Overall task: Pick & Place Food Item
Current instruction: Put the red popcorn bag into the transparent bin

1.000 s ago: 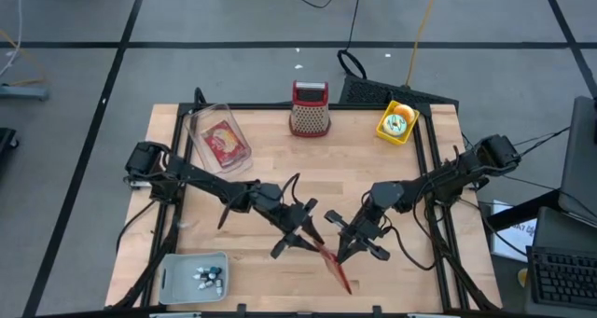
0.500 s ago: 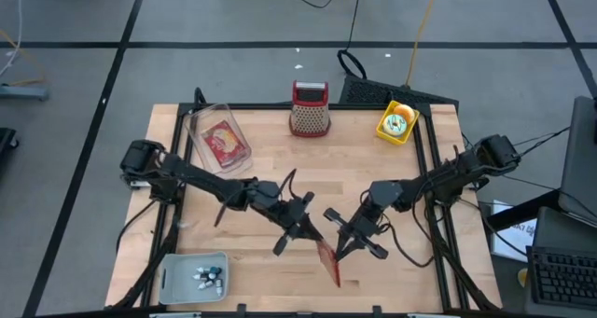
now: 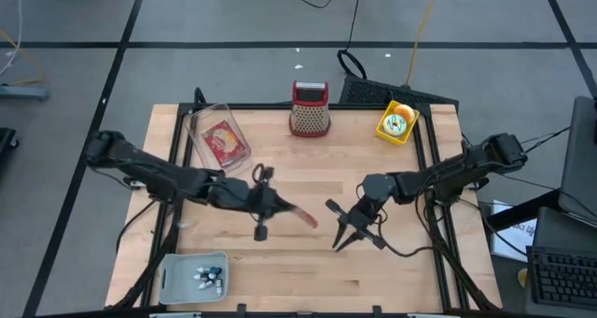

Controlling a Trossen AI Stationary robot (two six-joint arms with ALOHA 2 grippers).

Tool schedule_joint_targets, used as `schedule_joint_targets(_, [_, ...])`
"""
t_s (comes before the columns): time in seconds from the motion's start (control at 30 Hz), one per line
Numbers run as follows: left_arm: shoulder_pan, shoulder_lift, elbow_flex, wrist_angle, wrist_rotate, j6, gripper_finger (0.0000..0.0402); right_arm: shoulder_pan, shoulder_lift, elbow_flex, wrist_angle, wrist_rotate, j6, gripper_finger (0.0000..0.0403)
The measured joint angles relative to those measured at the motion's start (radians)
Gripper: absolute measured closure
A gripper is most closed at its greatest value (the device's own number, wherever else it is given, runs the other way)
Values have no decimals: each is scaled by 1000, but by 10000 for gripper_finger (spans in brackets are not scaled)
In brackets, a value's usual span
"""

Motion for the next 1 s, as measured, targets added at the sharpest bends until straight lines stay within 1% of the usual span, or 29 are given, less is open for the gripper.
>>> schedule_joint_targets(0.07, [-7, -44, 0, -71, -86, -24, 401, -6, -1, 1, -40, 7, -2, 339])
schedule_joint_targets(0.17, [-6, -117, 0, -187, -183, -67, 401, -10, 0, 0, -115, 92, -12, 300])
schedule_joint_targets(0.23, [-3, -161, 0, -246, -245, -84, 401, -10, 0, 0, -176, 181, -25, 275])
schedule_joint_targets(0.37, [12, -252, 0, -341, -349, -108, 401, -11, 0, 0, -296, 408, -25, 239])
schedule_joint_targets(0.43, [21, -302, 0, -392, -412, -121, 401, -12, 0, 0, -356, 523, -19, 231])
schedule_joint_targets(0.53, [40, -375, 0, -492, -489, -172, 401, -10, 0, -12, -421, 649, 33, 228])
schedule_joint_targets(0.67, [69, -470, -48, -572, -560, -249, 401, -11, -10, -89, -391, 756, 66, 233])
schedule_joint_targets(0.87, [158, -639, -169, -601, -598, -325, 401, -11, -67, -241, -234, 889, 82, 245])
schedule_joint_targets(1.0, [233, -740, -225, -596, -634, -342, 401, -11, -121, -335, -102, 944, 81, 248])
